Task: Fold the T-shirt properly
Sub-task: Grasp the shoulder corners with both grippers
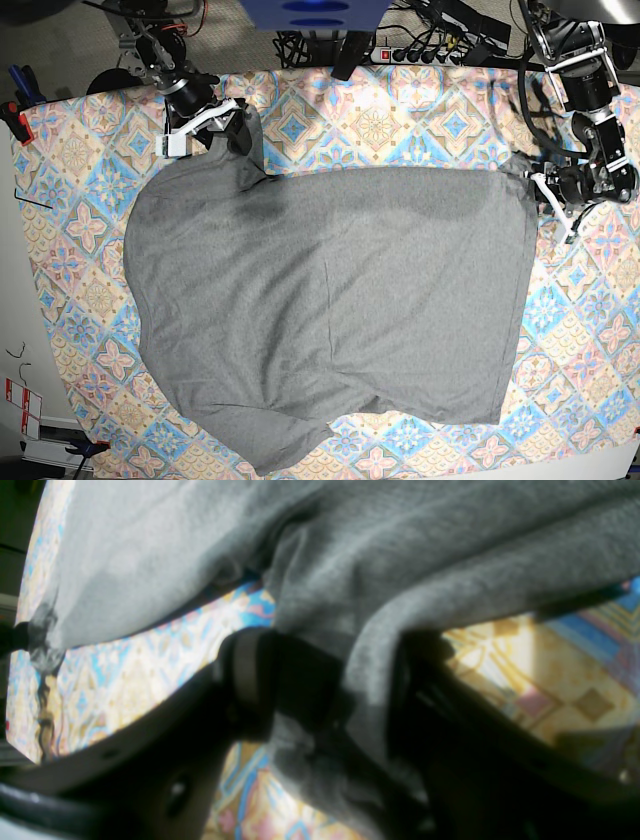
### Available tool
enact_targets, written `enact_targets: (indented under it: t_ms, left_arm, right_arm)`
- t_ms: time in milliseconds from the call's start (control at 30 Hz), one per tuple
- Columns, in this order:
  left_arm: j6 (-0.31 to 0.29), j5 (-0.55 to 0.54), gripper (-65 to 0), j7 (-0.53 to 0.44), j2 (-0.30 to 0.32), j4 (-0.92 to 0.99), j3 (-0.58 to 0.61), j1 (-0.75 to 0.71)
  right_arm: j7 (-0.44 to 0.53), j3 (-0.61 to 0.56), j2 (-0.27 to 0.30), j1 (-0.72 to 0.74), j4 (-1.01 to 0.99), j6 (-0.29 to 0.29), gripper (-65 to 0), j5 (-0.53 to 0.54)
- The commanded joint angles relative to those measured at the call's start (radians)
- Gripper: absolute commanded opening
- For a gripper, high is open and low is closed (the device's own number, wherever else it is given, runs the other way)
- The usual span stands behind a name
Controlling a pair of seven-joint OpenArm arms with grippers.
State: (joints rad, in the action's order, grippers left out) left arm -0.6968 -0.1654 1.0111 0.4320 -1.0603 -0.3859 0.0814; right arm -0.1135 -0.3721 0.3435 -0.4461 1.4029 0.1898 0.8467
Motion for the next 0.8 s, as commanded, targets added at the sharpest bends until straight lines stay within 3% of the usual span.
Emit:
enact_targets:
  t_ms: [0, 400, 500, 700, 767]
  left_arm:
    - [-0.001, -0.003, -53.0, -0.004, -0.002, -0.001, 0.023, 0.005]
    - [-0.001, -0.001, -53.6, -0.008, -0.108, -0.001, 0.095, -0.044]
    - [-0.001, -0.003, -53.6, -0.013, -0.12, -0.005, 0.095, -0.065]
    - [-0.001, -0.001, -53.8, -0.013, -0.123, -0.005, 0.095, -0.073]
    - [-0.001, -0.003, -56.8, -0.013, -0.123, -0.005, 0.095, -0.073]
  right_arm:
    - [-0.047, -0.001, 0.006, -0.01, 0.003, -0.008, -35.1, -0.002]
    - [-0.047, -0.137, 0.009, 0.048, 0.003, -0.008, -36.0, -0.004]
    - [-0.047, -0.16, 0.009, 0.066, 0.003, -0.008, -43.0, -0.004]
    - [-0.05, -0.163, 0.01, 0.085, -0.015, -0.008, -63.6, -0.005]
    - [-0.045, -0.161, 0.012, 0.085, -0.035, -0.008, -65.0, -0.005]
